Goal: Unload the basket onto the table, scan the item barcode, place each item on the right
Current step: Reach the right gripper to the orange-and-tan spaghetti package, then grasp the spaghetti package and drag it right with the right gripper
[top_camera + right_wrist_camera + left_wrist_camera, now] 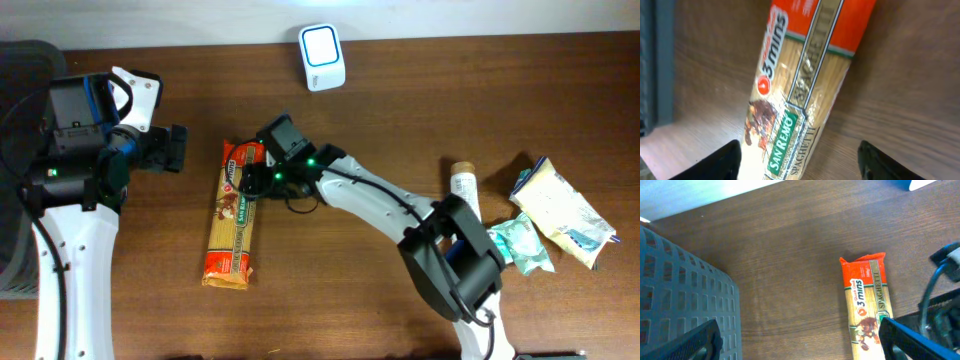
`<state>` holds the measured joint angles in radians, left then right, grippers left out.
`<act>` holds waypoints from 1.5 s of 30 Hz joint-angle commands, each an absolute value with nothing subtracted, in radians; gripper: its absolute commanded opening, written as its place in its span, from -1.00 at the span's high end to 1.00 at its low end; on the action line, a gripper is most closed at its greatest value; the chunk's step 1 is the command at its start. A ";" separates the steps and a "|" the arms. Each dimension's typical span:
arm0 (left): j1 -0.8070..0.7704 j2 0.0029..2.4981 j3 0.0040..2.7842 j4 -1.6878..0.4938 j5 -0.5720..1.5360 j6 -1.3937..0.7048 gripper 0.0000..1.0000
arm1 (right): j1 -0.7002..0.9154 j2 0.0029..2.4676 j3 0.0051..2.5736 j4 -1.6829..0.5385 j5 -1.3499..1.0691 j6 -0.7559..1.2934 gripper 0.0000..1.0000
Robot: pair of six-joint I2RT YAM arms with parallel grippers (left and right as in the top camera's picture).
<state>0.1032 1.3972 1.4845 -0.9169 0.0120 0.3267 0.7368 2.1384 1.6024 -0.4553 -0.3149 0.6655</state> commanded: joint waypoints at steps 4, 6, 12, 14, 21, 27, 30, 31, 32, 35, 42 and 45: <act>0.106 1.391 1.490 -0.915 0.023 0.342 -0.98 | 0.754 2.233 1.594 -0.401 -0.316 0.689 -0.27; 0.106 1.391 1.490 -0.915 0.023 0.342 -0.98 | 0.759 2.257 1.594 -0.382 -0.321 0.685 -0.26; 0.106 1.391 1.490 -0.915 0.023 0.342 -0.98 | 0.777 2.296 1.593 -0.333 -0.329 0.685 0.24; 0.106 1.391 1.490 -0.915 0.023 0.342 -0.98 | 0.777 2.296 1.593 -0.335 -0.329 0.685 0.49; 0.106 1.391 1.490 -0.915 0.023 0.342 -0.98 | 0.716 2.171 1.602 -0.489 -0.390 0.485 0.92; 0.106 1.391 1.490 -0.915 0.023 0.342 -0.98 | 0.643 1.911 1.603 -0.908 -0.124 0.374 0.92; 0.106 1.391 1.490 -0.915 0.023 0.342 -0.98 | 0.633 1.861 1.607 -1.060 0.097 0.379 0.92; 0.106 1.391 1.490 -0.915 0.023 0.342 -0.98 | 0.633 1.865 1.607 -1.111 0.188 0.402 0.92; 0.106 1.391 1.490 -0.915 0.023 0.342 -0.98 | 0.633 1.876 1.607 -1.138 0.248 0.405 0.92; 0.106 1.391 1.490 -0.915 0.023 0.342 -0.98 | 0.633 1.931 1.608 -1.196 0.432 0.428 0.92; 0.106 1.391 1.490 -0.915 0.023 0.342 -0.98 | 0.611 2.039 1.640 -1.185 0.358 0.415 0.92; 0.106 1.391 1.490 -0.915 0.023 0.342 -0.98 | 0.667 2.046 1.639 -1.114 0.209 0.389 0.68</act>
<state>0.1032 1.3972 1.4845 -0.9169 0.0120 0.3267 0.6182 2.0495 1.6024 -1.1484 0.3195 0.4034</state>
